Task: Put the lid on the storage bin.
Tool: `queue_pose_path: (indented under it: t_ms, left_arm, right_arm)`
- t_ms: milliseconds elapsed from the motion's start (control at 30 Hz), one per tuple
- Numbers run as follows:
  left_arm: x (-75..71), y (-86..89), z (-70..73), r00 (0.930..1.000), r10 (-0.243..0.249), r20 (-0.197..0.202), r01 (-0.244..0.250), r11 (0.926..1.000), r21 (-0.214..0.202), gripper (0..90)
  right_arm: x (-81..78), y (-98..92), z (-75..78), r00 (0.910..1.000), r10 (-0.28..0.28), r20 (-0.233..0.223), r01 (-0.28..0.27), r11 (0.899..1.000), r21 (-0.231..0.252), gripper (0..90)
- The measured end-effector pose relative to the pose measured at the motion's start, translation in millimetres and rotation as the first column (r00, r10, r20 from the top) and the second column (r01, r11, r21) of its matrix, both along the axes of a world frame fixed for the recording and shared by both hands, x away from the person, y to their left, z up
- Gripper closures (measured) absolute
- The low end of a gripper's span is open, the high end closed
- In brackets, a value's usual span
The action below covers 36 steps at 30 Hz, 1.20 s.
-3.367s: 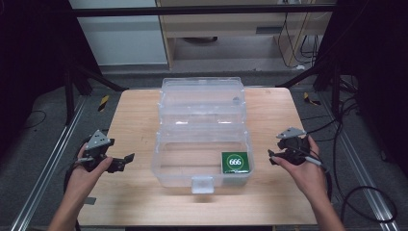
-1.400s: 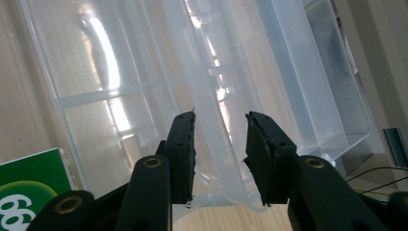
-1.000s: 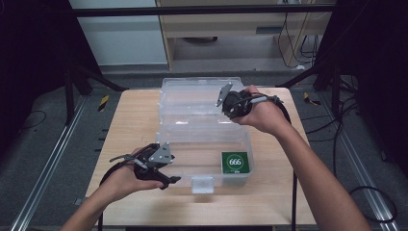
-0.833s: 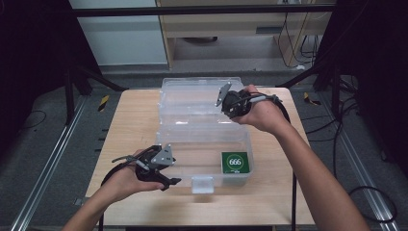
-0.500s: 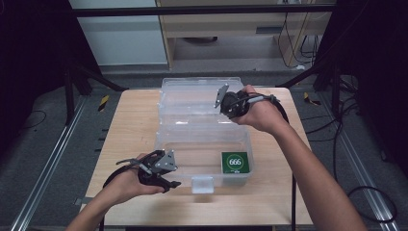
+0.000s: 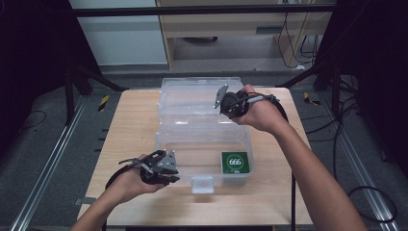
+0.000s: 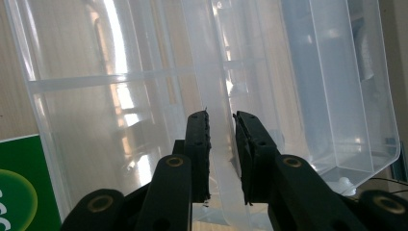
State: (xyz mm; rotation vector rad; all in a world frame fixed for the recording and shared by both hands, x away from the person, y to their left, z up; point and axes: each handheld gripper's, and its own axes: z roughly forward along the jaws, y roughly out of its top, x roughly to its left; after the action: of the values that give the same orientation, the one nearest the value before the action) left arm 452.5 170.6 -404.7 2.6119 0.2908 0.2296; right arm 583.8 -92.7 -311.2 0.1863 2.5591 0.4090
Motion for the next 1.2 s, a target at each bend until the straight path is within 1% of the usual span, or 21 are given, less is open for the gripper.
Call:
queue_pose_path:
  t_ms: [100, 200, 267, 333, 367, 400, 433, 500, 567, 633, 767, 900, 1000, 1133, 1167, 1200]
  left_arm:
    - [0.2, -0.2, -0.2, 1.0000, 0.003, 0.002, -0.003, 1.0000, -0.002, 76.5]
    - [-0.6, -1.1, -0.1, 0.9999, 0.007, 0.009, -0.008, 1.0000, 0.005, 76.6]
    - [-2.1, -2.1, -0.6, 0.9996, 0.025, 0.011, -0.025, 0.9997, 0.000, 76.6]
    - [-3.1, -2.3, -0.8, 0.9994, 0.023, 0.025, -0.023, 0.9997, 0.006, 76.6]
    - [-3.1, -2.3, -0.8, 0.9994, 0.023, 0.025, -0.023, 0.9997, 0.006, 76.5]
    - [-4.2, -2.7, -1.2, 0.9989, 0.029, 0.036, -0.029, 0.9995, 0.007, 76.4]
    - [-4.3, -2.7, -1.2, 0.9988, 0.032, 0.038, -0.032, 0.9995, 0.007, 76.3]
    - [-4.1, -2.6, -1.3, 0.9987, 0.035, 0.037, -0.035, 0.9994, 0.005, 76.3]
    - [-4.2, -2.4, -1.5, 0.9986, 0.041, 0.033, -0.041, 0.9992, 0.001, 76.2]
    - [-4.2, -2.7, -1.5, 0.9986, 0.043, 0.031, -0.043, 0.9991, 0.002, 76.2]
    - [-4.5, -2.9, -2.9, 0.9980, 0.053, 0.035, -0.053, 0.9986, -0.007, 75.9]
    - [-4.9, -3.1, -3.4, 0.9978, 0.055, 0.036, -0.055, 0.9985, -0.005, 75.8]
    - [-5.3, -3.5, -4.2, 0.9975, 0.060, 0.037, -0.060, 0.9982, -0.007, 75.7]
    - [-5.8, -3.7, -4.9, 0.9972, 0.063, 0.041, -0.063, 0.9980, -0.008, 75.6]
    - [-6.2, -4.1, -5.3, 0.9968, 0.065, 0.046, -0.065, 0.9978, -0.007, 75.5]
    - [-6.2, -4.1, -5.3, 0.9968, 0.065, 0.046, -0.065, 0.9978, -0.007, 75.4]
  right_arm:
    - [-0.4, 0.9, 0.5, 0.9999, 0.012, 0.000, -0.012, 1.000, -0.010, 77.9]
    - [-1.0, 2.5, 0.8, 0.9997, 0.026, 0.002, -0.026, 0.999, -0.024, 79.4]
    - [-1.5, 3.8, 1.1, 0.9993, 0.037, 0.004, -0.037, 0.999, -0.036, 80.8]
    - [-1.9, 5.3, 2.4, 0.9989, 0.046, -0.004, -0.046, 0.998, -0.051, 82.3]
    - [-1.9, 5.3, 2.4, 0.9989, 0.046, -0.004, -0.046, 0.998, -0.051, 82.3]
    - [-2.6, 6.5, 3.9, 0.9984, 0.054, -0.013, -0.055, 0.997, -0.057, 84.0]
    - [-3.0, 6.6, 4.5, 0.9982, 0.058, -0.017, -0.059, 0.997, -0.059, 84.7]
    - [-3.2, 6.7, 5.1, 0.9979, 0.061, -0.024, -0.062, 0.997, -0.054, 85.2]
    - [-4.2, 6.0, 6.8, 0.9969, 0.068, -0.040, -0.069, 0.997, -0.042, 86.5]
    - [-4.9, 5.9, 7.0, 0.9968, 0.068, -0.041, -0.070, 0.997, -0.041, 86.6]
    - [-9.6, 7.2, 8.5, 0.9963, 0.079, -0.032, -0.081, 0.996, -0.041, 87.2]
    - [-13.8, 7.4, 9.8, 0.9958, 0.087, -0.028, -0.088, 0.995, -0.042, 87.4]
    - [-21.1, 6.9, 11.8, 0.9947, 0.101, -0.020, -0.101, 0.994, -0.038, 87.4]
    - [-27.6, 5.9, 12.6, 0.9950, 0.099, -0.013, -0.099, 0.994, -0.034, 87.3]
    - [-32.3, 5.3, 12.9, 0.9947, 0.103, -0.002, -0.103, 0.994, -0.028, 87.3]
    - [-32.3, 5.3, 12.9, 0.9947, 0.103, -0.002, -0.103, 0.994, -0.028, 87.3]
